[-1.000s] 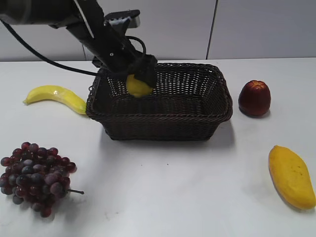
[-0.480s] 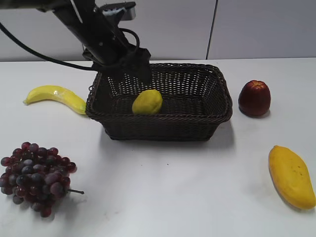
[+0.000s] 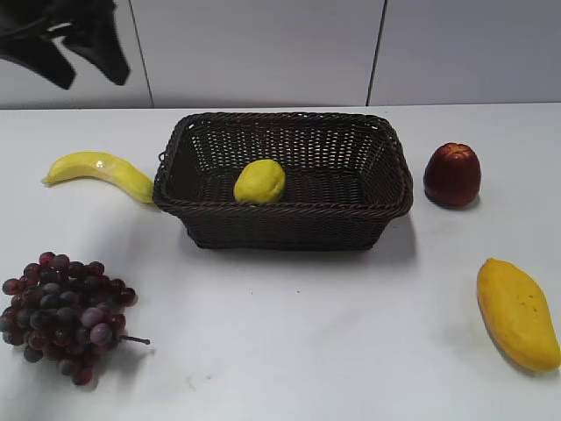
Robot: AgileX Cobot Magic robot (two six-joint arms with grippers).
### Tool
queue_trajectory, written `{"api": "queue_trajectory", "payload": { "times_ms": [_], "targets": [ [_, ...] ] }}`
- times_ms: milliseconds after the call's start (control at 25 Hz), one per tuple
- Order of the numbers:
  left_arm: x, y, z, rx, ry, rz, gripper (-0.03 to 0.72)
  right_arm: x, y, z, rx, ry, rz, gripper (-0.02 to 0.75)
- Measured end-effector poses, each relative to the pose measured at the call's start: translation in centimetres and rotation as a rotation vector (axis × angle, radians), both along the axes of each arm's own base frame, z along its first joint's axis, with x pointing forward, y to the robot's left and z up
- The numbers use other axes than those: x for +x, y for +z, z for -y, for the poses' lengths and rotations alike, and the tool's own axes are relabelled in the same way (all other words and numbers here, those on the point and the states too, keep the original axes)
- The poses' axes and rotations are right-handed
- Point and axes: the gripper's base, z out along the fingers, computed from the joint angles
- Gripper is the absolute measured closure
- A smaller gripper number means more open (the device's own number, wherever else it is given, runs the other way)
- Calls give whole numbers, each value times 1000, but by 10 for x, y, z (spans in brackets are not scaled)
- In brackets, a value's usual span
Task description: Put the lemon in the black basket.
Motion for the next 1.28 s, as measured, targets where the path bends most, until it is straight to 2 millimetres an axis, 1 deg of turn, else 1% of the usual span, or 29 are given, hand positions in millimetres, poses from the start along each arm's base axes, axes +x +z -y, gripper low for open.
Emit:
{"api": "queue_trajectory", "payload": {
  "times_ms": [80,160,240,320,400,440,480,560,680,720,760,840,960,1120,1280],
  "targets": [
    [2,4,-27,2,67,-7,105,0,0,0,0,0,0,148],
    [-1,12,-48,-3,128,6,110,0,0,0,0,0,0,148],
    [-14,22,-64,-8,182,21,111,0,0,0,0,0,0,148],
    [-33,32,-75,-2,215,37,114,0,0,0,0,0,0,148],
    [-62,39,-82,11,243,49,114,0,0,0,0,0,0,148],
    [-76,39,-85,21,258,43,118,0,0,0,0,0,0,148],
    [-94,42,-87,31,266,54,120,0,0,0,0,0,0,148],
    [-131,39,-88,44,272,61,126,0,0,0,0,0,0,148],
    [-182,29,-88,41,288,114,131,0,0,0,0,0,0,148],
    [-196,22,-88,39,298,136,131,0,0,0,0,0,0,148],
    [-213,21,-88,32,307,185,131,0,0,0,0,0,0,148],
    [-246,11,-87,20,323,265,131,0,0,0,0,0,0,148],
    [-290,-3,-87,10,332,387,131,0,0,0,0,0,0,148],
    [-339,-24,-86,-2,327,515,132,0,0,0,0,0,0,148],
    [-376,-39,-86,7,318,617,142,0,0,0,0,0,0,148]
  ]
}}
